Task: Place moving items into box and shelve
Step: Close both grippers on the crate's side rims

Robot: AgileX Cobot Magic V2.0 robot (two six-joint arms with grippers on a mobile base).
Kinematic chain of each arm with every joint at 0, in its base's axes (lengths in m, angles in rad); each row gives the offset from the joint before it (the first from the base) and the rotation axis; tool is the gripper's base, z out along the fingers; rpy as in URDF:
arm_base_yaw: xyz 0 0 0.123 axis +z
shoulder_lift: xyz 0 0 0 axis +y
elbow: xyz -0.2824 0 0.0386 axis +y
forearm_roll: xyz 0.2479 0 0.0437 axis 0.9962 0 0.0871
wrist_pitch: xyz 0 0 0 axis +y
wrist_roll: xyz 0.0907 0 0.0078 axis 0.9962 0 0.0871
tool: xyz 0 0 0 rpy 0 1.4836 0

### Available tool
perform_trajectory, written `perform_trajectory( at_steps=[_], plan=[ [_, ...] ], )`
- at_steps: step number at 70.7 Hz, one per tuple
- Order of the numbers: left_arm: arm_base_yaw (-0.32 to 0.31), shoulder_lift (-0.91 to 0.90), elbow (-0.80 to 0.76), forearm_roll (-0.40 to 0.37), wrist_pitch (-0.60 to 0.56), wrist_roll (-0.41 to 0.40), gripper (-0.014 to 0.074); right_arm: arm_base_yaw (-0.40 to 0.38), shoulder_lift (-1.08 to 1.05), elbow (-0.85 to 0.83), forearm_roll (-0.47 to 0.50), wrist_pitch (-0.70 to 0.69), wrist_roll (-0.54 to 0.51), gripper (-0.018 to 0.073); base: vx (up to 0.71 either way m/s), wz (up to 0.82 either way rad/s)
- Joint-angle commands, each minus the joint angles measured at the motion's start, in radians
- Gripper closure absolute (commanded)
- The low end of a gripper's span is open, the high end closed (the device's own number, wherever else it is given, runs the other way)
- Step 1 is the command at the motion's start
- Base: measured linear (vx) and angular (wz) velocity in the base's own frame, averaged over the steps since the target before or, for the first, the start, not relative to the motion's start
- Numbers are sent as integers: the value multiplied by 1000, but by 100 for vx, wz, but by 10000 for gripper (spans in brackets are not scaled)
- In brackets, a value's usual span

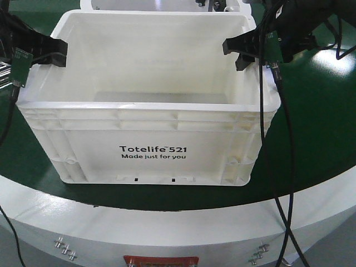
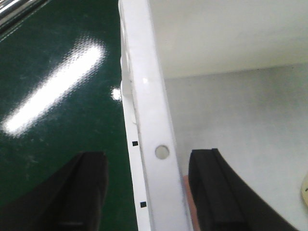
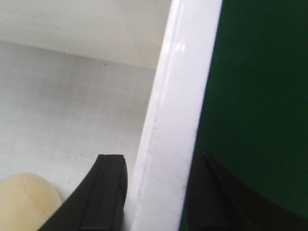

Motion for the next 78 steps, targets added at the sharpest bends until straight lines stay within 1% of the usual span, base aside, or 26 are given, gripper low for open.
perform_trajectory(
  at_steps=[1, 29, 38, 45, 52, 59, 61, 72, 78],
  plan=[
    [-5, -25, -32, -42, -34, -10, 114, 1, -51, -32, 13, -25, 9, 571, 0, 0],
    [-5, -5, -32, -51, -36, -2, 116, 1, -51, -32, 13, -24, 9, 571, 0, 0],
    [-5, 1, -32, -50, -36, -2, 152, 1, -51, -32, 13, -27, 9, 571, 0, 0],
    [-5, 13, -32, -50, -28, -2, 211, 1, -51, -32, 13, -27, 9, 571, 0, 0],
    [-7, 17, -32, -50, -23, -2, 290, 1, -51, -32, 11, -28, 9, 571, 0, 0],
    [-7, 17, -32, -50, -23, 6, 396, 1, -51, -32, 11, -29, 9, 571, 0, 0],
    [-7, 17, -32, -50, -19, 17, 442, 1, -51, -32, 11, -29, 9, 571, 0, 0],
    [-7, 17, -32, -50, -5, 76, 622, 1, -51, -32, 11, -30, 9, 571, 0, 0],
    [-7, 17, -32, -52, -7, 76, 625, 1, -51, -32, 11, -34, 9, 571, 0, 0]
  ],
)
